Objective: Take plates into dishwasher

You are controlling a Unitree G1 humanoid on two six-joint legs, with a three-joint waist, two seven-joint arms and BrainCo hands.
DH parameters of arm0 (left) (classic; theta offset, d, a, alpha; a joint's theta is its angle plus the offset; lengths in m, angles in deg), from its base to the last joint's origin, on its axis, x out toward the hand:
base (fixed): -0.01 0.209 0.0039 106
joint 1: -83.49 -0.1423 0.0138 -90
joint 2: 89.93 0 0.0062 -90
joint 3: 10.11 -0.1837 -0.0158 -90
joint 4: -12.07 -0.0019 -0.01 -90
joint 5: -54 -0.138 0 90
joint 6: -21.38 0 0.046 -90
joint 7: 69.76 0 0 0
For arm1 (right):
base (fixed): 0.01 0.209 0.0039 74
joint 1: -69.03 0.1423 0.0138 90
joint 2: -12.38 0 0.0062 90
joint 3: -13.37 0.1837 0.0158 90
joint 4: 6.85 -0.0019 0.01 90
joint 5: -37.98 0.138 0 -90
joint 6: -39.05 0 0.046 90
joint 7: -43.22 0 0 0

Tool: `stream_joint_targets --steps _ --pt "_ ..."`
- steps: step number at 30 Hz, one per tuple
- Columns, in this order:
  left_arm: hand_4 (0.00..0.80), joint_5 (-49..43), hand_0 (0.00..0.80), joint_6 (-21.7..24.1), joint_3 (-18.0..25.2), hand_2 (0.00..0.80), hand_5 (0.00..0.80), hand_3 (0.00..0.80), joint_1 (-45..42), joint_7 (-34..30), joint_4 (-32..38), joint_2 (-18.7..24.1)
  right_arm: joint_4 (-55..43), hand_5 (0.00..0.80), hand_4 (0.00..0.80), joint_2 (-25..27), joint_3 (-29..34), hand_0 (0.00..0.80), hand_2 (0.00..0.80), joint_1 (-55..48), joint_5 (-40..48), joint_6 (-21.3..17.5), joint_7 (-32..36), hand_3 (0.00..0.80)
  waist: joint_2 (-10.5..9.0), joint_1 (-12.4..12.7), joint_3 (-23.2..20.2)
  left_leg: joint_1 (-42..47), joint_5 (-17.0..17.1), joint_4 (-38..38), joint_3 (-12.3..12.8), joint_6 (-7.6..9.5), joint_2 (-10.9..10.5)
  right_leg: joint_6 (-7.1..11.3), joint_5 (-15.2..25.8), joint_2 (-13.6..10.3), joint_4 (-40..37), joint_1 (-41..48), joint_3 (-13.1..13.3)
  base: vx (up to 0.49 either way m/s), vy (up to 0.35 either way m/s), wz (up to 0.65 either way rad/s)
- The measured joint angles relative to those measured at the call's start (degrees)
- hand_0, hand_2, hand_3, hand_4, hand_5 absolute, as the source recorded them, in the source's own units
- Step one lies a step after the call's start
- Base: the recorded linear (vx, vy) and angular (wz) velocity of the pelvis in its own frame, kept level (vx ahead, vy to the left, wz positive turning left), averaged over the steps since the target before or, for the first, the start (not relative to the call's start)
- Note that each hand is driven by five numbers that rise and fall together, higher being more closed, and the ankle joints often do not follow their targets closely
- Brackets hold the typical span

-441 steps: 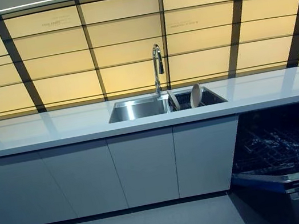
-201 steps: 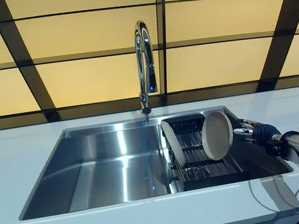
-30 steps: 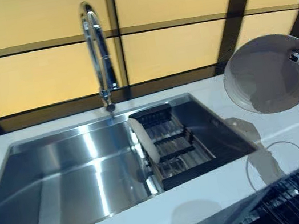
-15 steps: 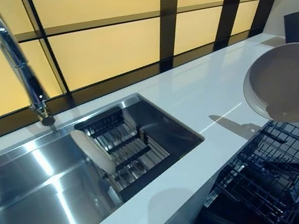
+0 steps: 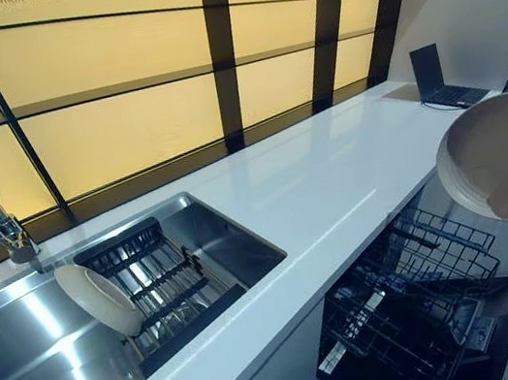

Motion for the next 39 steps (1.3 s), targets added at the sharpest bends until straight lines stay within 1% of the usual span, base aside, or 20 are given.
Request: stream_joint_targets --steps 3,5,7,9,14,16,20,21,22,24,27,30,32,39 --pt "0.0 -1.0 0.0 0.4 0.0 0.0 0.0 0.0 -0.1 0.0 0.0 -0.2 0.0 0.8 0.8 -0.3 0.0 0.8 0.8 0.1 -3.0 1.0 -1.2 0.8 0.47 0.0 -0.3 -1.5 0.0 0.9 -0.2 -0.04 0.0 -0.16 0.2 -0.1 0.4 -1.2 0.1 -0.067 -0.14 0.0" --pt "0.0 -1.0 0.0 0.5 0.0 0.0 0.0 0.0 -0.1 -0.1 -0.5 -0.7 0.1 0.8 0.8 -1.4 0.0 0.8 0.8 0.1 -5.1 2.0 -1.7 0.8 0.9 0.0 -0.3 -1.9 0.0 1.3 -0.2 -0.02 0.1 -0.26 0.5 -0.1 0.1 -1.3 0.1 -0.029 -0.083 -0.01" --pt "0.0 -1.0 0.0 0.5 0.0 0.0 0.0 0.0 -0.1 -0.1 -0.6 -1.0 0.1 0.8 0.8 -2.8 0.0 0.8 0.8 0.1 -6.4 2.0 -1.8 0.8 1.31 -0.1 -0.2 -1.8 0.0 1.3 -0.2 -0.02 0.1 -0.26 0.6 -0.2 -0.1 -1.1 0.1 -0.009 -0.022 0.0" --pt "0.0 -1.0 0.0 0.5 0.0 0.0 0.0 0.0 0.3 -0.1 -0.6 -1.5 0.1 0.8 0.8 -4.8 -0.6 0.8 0.8 0.1 -9.3 2.1 -1.9 0.8 2.26 -0.2 0.3 -1.8 0.0 1.3 -0.3 -0.02 0.0 -0.23 0.6 -0.3 -0.1 -1.2 0.1 0.0 0.0 0.0" --pt "0.0 -1.0 0.0 0.6 0.0 0.0 0.0 0.0 0.9 0.1 -0.5 -2.3 0.0 0.8 0.8 -6.4 -4.7 0.8 0.8 0.1 -14.8 3.6 -2.0 0.8 4.73 -0.2 1.7 -2.1 0.0 1.2 -0.3 -0.02 -0.2 -0.16 0.6 -0.4 -0.1 -1.4 0.0 0.0 0.0 0.0" --pt "0.0 -1.0 0.0 0.7 0.0 0.0 0.0 0.0 1.1 0.1 -0.3 -2.5 0.0 0.8 0.8 -7.3 -5.9 0.8 0.8 0.1 -16.2 4.2 -2.3 0.8 5.27 -0.2 1.9 -2.8 0.1 1.2 -0.4 -0.02 -0.2 -0.16 0.6 -0.4 -0.1 -2.0 0.0 0.0 0.0 0.0" --pt "0.0 -1.0 0.0 0.7 0.0 0.0 0.0 0.0 1.7 0.2 -0.2 -2.8 0.0 0.8 0.8 -9.6 -6.8 0.8 0.8 0.3 -17.3 4.5 -3.1 0.8 5.47 -0.1 2.7 -2.9 0.2 1.2 -0.5 -0.23 -0.1 -0.17 0.6 -0.4 -0.1 -2.1 -0.1 -0.033 -0.002 0.01" --pt "0.0 -1.0 0.0 0.7 0.0 0.0 0.0 0.0 2.2 0.2 -0.2 -2.8 0.0 0.8 0.8 -11.6 -6.9 0.8 0.8 0.7 -17.7 4.5 -3.7 0.8 5.47 -0.1 3.3 -3.0 0.2 1.2 -0.5 -0.22 -0.1 -0.16 0.5 -0.4 -0.1 -2.1 -0.1 -0.037 0.0 0.02" --pt "0.0 -1.0 0.0 0.7 0.0 0.0 0.0 0.0 2.5 0.3 -0.1 -2.8 0.0 0.8 0.8 -12.2 -7.3 0.8 0.8 0.7 -17.7 4.6 -4.0 0.8 5.5 0.0 3.4 -3.2 0.2 1.2 -0.6 -0.22 -0.2 -0.15 0.5 -0.4 -0.1 -2.3 -0.1 -0.051 -0.003 0.04" --pt "0.0 -1.0 0.0 0.7 -0.1 0.0 0.0 0.0 2.9 0.4 0.2 -2.8 0.1 0.8 0.8 -13.3 -8.6 0.8 0.8 0.7 -18.3 4.6 -4.5 0.8 5.6 -0.1 3.5 -3.9 0.3 1.2 -0.9 -0.14 -0.3 -0.13 0.5 -0.6 -0.1 -2.8 -0.4 -0.044 -0.005 0.06" --pt "0.0 -1.0 0.0 0.6 -0.1 0.0 0.0 0.0 3.4 0.4 0.2 -2.9 0.3 0.8 0.8 -16.7 -8.9 0.8 0.8 0.7 -18.7 4.5 -5.8 0.8 5.84 0.0 4.0 -3.9 0.4 1.1 -1.7 -0.07 -0.3 -0.12 0.5 -0.6 -0.1 -2.8 -0.7 -0.012 -0.014 0.05" --pt "0.0 -1.0 0.0 0.6 -0.1 0.0 0.0 0.0 3.6 0.4 0.2 -3.1 1.8 0.8 0.8 -18.4 -9.2 0.8 0.8 0.7 -19.5 4.3 -6.9 0.8 6.2 0.1 4.6 -3.9 0.4 1.1 -1.8 -0.07 -0.4 0.04 0.4 -0.7 -0.1 -2.7 -1.0 0.001 -0.004 0.02" --pt "0.0 -1.0 0.0 0.6 -0.1 0.0 0.0 0.0 3.7 0.4 0.2 -3.2 3.5 0.8 0.8 -18.7 -9.6 0.8 0.8 0.7 -20.0 4.3 -7.5 0.8 6.49 0.1 4.8 -4.0 0.4 1.1 -2.0 -0.07 -0.5 0.1 0.4 -0.8 -0.1 -2.6 -1.2 -0.002 0.001 0.04" --pt "0.0 -1.0 0.0 0.6 -0.3 0.0 0.0 0.0 3.9 0.4 0.3 -3.4 4.4 0.8 0.8 -18.9 -10.5 0.8 0.8 0.7 -21.5 4.1 -8.6 0.8 7.82 0.0 5.7 -4.0 0.4 1.1 -2.2 -0.05 -0.5 0.08 0.3 -0.8 -0.1 -2.6 -1.3 0.0 0.0 0.01"
